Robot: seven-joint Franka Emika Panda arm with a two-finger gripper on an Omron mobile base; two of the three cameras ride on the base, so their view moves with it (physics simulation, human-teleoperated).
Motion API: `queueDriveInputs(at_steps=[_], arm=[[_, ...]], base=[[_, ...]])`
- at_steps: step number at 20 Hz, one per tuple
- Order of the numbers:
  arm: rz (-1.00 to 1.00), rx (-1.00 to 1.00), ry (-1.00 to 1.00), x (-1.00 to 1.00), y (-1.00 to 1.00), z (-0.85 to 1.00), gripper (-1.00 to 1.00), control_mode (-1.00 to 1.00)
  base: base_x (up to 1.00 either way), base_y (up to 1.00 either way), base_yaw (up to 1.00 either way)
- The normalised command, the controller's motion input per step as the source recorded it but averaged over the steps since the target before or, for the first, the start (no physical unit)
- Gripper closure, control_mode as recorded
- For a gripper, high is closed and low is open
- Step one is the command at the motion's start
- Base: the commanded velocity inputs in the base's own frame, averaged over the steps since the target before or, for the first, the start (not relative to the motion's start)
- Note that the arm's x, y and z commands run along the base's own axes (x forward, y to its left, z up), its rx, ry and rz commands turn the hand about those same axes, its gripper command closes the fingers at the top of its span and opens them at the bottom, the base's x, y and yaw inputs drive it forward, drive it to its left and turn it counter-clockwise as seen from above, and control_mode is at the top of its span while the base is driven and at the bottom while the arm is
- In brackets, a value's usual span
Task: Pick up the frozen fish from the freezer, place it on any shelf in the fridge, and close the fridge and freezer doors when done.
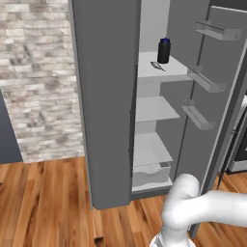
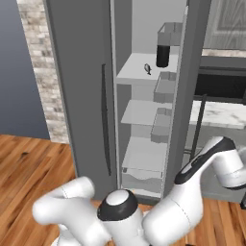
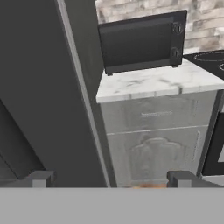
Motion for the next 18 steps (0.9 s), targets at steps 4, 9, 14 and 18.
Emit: queueDriveInputs(at_steps=[4,9,14,18], arm=[[0.00,0.07,0.00,1.00,-0.02,-0.14,-1.00,-1.00],[0.00,0.08,0.00,0.99,0.01,-0.09,-1.00,-1.00],[0.05,0.09,0.00,0.82,0.47,-0.06,-1.00,-1.00],[0.12,0.05,0.00,0.49,0.99,-0.11,-1.00,-1.00]], base=[[0.00,0.00,0.00],[0.00,0.00,0.00],[0.00,0.00,0.00],[0.00,0.00,0.00]])
